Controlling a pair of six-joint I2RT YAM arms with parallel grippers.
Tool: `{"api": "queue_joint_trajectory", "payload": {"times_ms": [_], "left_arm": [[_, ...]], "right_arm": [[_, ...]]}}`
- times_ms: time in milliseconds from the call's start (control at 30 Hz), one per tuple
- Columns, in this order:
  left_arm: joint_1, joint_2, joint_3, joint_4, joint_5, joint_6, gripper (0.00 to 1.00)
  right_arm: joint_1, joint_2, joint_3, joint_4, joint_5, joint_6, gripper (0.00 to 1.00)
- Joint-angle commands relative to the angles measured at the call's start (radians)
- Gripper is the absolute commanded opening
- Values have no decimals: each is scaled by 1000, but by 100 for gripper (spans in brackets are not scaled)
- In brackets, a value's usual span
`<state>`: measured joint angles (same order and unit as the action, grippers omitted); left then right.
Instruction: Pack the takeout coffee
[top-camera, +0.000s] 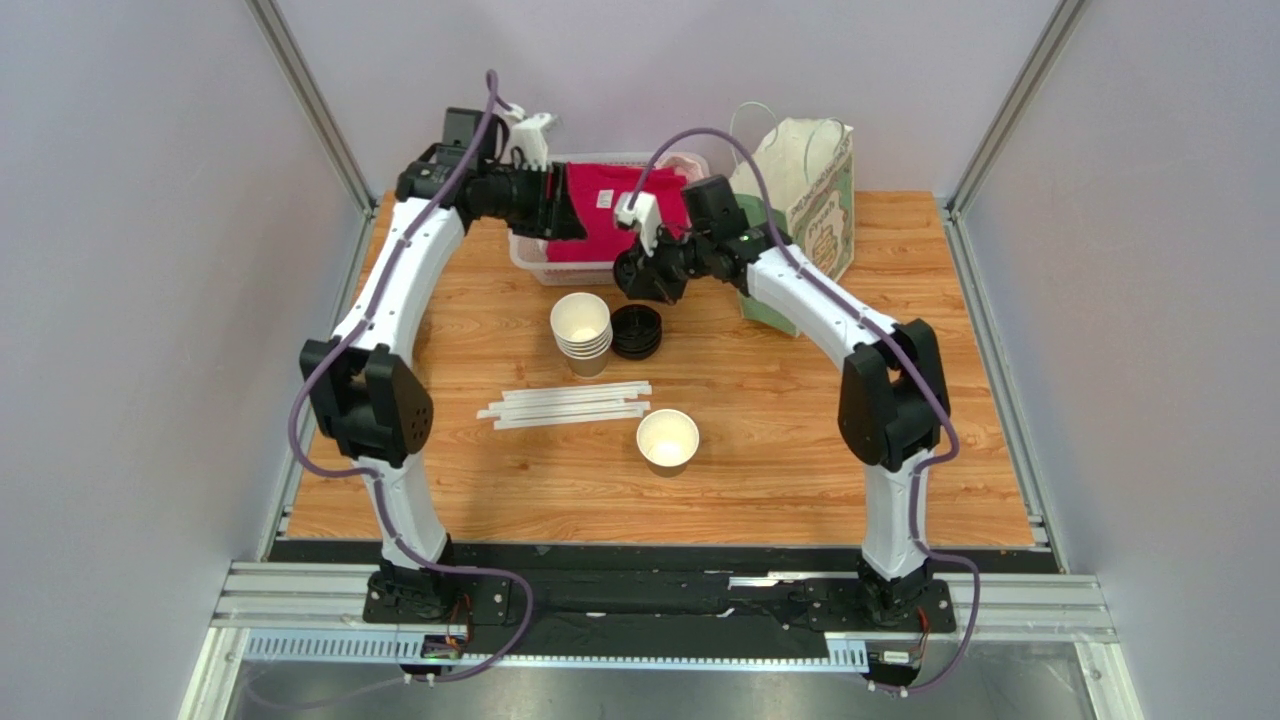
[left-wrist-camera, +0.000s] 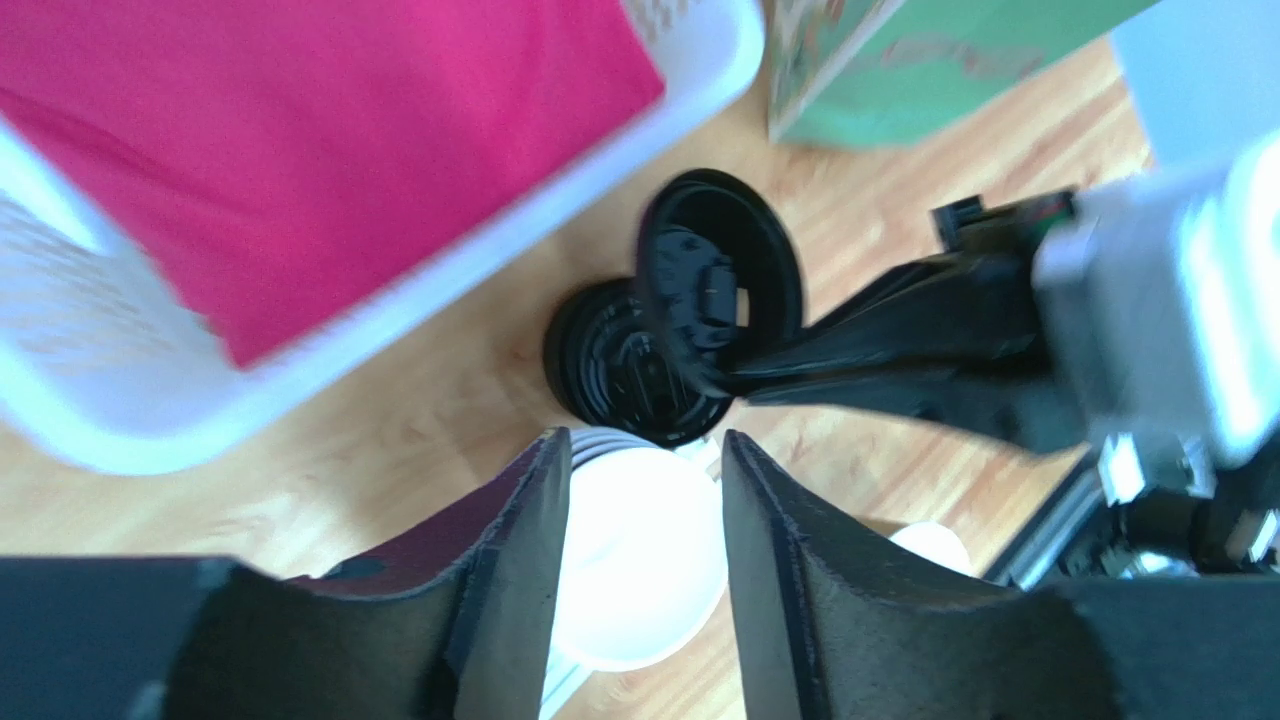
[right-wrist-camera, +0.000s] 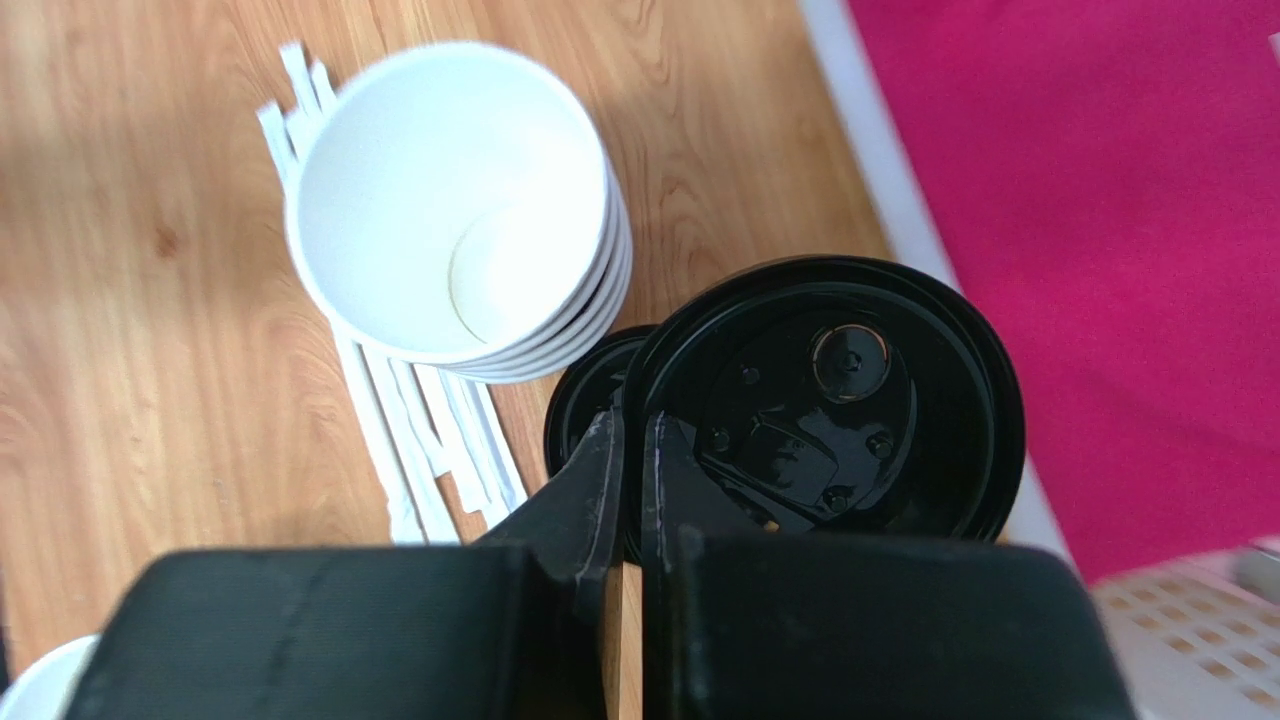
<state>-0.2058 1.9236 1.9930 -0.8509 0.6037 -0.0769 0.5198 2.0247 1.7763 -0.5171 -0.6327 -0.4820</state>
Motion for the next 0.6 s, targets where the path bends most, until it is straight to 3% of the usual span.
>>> {"api": "queue_joint_trajectory", "payload": {"times_ms": [0,133,200,233,300,367,433,567], "left_arm": [[37,-205,26,121,63,23,52],[42,-357,-6,121,140,156,59],[42,-437,-107,169,177,253,64],[42,-524,-147,185,200,276,71],[42,-613,-253,200,240,378,77],[40,-737,-316,193,284,457,93],[25,-838,-393,190,275,557,93],[-153,-911,-416,6,125,830,91]], "right_arm": [[-40,-144,86,-29,-88,89,0],[-72,-240,75,-67,-174,172,0],[-81,-280,58,-77,-240,250,0],[-86,-320,42,-84,-260,273,0],[-86,-363,11,-97,-330,343,0],[-84,-437,-55,-75,-373,406,0],[-84,-483,-99,-58,-435,503,0],[-84,-625,-263,50,-534,658,0]]}}
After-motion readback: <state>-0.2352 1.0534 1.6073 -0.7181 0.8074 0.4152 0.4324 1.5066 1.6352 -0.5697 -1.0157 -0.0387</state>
